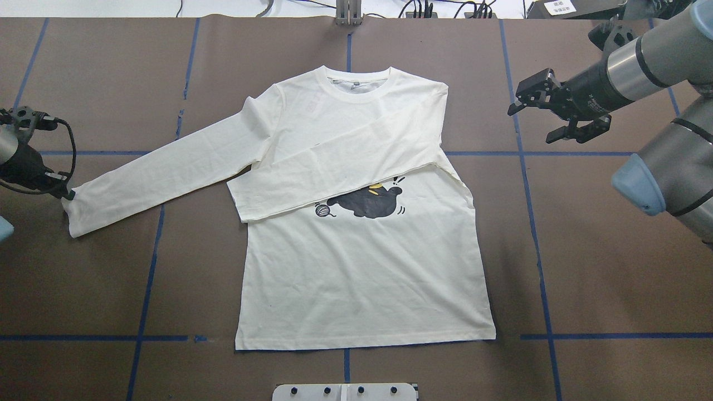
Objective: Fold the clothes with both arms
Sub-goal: 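Grasp the other sleeve cuff with the left gripper while the right gripper withdraws, then fold the held sleeve across the shirt toward the right side and release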
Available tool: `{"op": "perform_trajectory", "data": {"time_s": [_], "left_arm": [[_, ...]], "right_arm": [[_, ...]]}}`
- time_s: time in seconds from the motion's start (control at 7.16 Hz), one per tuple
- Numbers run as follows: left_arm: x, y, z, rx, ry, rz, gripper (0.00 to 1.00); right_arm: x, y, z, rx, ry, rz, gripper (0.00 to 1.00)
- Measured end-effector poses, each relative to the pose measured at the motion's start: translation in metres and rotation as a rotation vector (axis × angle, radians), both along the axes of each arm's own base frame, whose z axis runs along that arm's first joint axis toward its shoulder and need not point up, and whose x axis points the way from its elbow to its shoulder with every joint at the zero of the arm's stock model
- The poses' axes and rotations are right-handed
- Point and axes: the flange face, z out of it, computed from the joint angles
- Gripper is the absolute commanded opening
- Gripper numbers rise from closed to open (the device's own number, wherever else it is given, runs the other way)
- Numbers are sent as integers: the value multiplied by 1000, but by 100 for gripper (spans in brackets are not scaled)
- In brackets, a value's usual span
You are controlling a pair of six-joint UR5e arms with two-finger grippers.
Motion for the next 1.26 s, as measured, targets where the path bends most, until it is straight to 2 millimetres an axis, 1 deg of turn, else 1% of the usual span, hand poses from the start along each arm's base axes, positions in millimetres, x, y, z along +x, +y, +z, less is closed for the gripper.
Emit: {"op": "perform_trajectory", "data": {"time_s": [0.42, 0.56, 0.7, 0.84, 0.98, 1.12, 1.26], "left_arm": [[-1, 0, -22, 24, 17, -15, 0], [-2, 1, -39, 37, 32, -24, 0], [-1, -1, -78, 51, 53, -39, 0], [4, -9, -140, 44, 76, -55, 0], [18, -21, -223, 14, 120, -86, 0], [43, -27, -308, -36, 185, -134, 0], [87, -21, -387, -69, 250, -172, 0]], "right_arm": [[4, 4, -1, 1, -5, -3, 100], [8, 5, -1, 1, -7, 1, 100], [17, 4, 0, -3, -10, 8, 100], [32, 2, 2, -11, -17, 20, 100], [52, 1, 6, -18, -24, 36, 100], [72, 6, 17, -9, -19, 43, 100], [92, 15, 35, 31, 2, 34, 100]]}}
